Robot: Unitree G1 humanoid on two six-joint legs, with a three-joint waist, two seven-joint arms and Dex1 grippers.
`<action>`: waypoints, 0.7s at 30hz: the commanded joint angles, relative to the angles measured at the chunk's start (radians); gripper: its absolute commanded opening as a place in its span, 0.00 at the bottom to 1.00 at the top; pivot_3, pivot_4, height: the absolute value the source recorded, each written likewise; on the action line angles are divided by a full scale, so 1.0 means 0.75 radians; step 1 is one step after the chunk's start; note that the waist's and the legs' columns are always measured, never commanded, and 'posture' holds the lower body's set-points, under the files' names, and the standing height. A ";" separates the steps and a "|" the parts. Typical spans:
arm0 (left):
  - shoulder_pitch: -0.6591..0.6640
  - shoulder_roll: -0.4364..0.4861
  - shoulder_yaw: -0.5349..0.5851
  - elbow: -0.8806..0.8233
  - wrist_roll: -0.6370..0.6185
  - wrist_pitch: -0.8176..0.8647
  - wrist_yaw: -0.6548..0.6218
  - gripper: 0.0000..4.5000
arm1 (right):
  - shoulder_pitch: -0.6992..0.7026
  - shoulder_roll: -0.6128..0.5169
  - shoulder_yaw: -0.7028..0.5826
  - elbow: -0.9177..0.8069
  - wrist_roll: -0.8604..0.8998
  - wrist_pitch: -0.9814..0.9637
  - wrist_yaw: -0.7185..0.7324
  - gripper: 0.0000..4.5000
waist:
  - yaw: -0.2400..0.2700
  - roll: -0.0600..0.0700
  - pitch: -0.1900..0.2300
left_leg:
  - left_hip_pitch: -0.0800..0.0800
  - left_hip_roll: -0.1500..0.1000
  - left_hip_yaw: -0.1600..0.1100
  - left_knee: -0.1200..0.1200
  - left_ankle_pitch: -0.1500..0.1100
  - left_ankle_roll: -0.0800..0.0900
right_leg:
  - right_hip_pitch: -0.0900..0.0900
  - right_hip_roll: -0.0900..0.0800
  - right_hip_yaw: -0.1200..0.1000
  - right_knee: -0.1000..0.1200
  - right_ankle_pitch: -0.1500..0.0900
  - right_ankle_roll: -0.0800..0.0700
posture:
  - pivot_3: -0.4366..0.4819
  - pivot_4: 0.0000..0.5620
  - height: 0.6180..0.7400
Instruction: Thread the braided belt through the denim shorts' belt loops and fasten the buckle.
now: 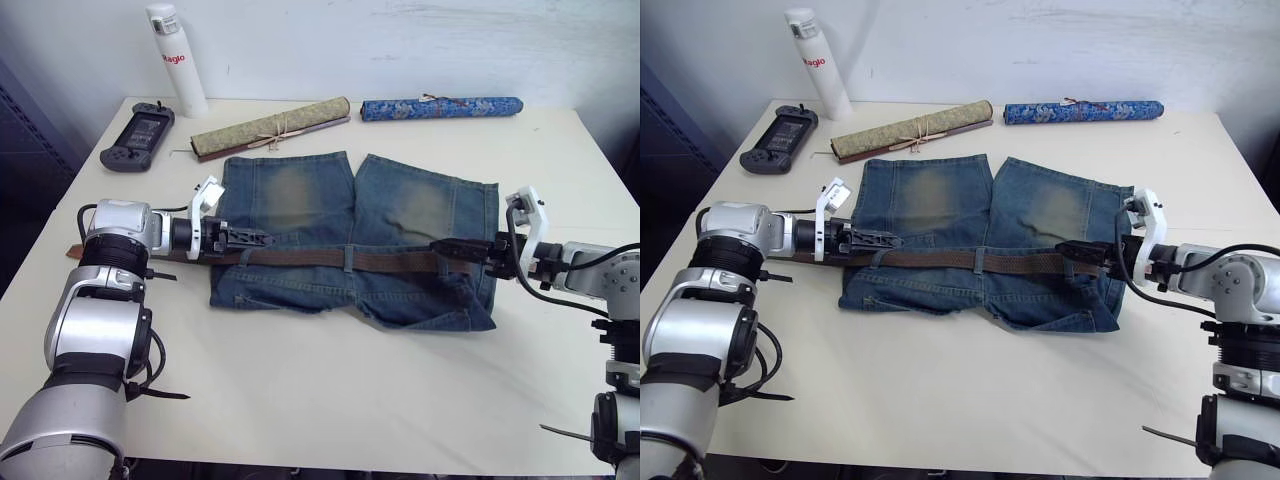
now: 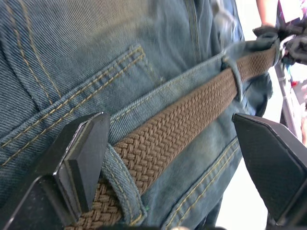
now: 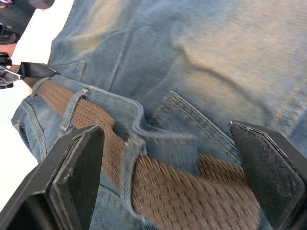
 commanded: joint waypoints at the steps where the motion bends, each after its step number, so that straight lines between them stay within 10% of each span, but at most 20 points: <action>1: 0.020 0.005 -0.013 0.003 0.039 -0.022 -0.014 0.86 | 0.009 -0.015 0.031 -0.049 -0.009 -0.037 0.059 0.90 | 0.000 0.000 0.000 | 0.000 0.000 0.000 0.000 0.000 0.000 | 0.000 0.000 0.000 0.000 0.000 0.000 | 0.48 0.27 0.56; 6: 0.023 0.017 -0.005 -0.009 0.058 -0.038 -0.047 0.53 | 0.035 -0.038 0.078 -0.058 -0.042 -0.080 0.105 0.85 | 0.000 0.000 0.000 | 0.000 0.000 0.000 0.000 0.000 0.000 | 0.000 0.000 0.000 0.000 0.000 0.000 | 0.48 0.27 0.56; 12: 0.021 0.014 0.066 0.000 0.025 -0.024 -0.031 0.00 | 0.029 -0.027 0.076 -0.026 -0.076 -0.124 0.117 0.29 | 0.000 0.000 0.000 | 0.000 0.000 0.000 0.000 0.000 0.000 | 0.000 0.000 0.000 0.000 0.000 0.000 | 0.48 0.27 0.56; 15: 0.026 0.014 0.073 -0.028 0.021 -0.012 -0.040 0.00 | 0.038 -0.032 0.079 -0.033 -0.084 -0.131 0.129 0.00 | 0.001 0.000 0.000 | 0.000 0.000 0.000 0.001 0.000 0.000 | 0.000 -0.001 0.000 0.000 0.000 0.000 | 0.48 0.27 0.56; 21: 0.044 0.041 0.153 -0.156 -0.052 0.016 -0.073 0.00 | 0.091 -0.043 0.059 -0.143 -0.097 -0.212 0.158 0.00 | 0.002 0.000 0.000 | 0.000 0.000 0.000 0.001 0.000 0.000 | 0.000 -0.001 0.000 0.001 0.000 0.000 | 0.48 0.27 0.56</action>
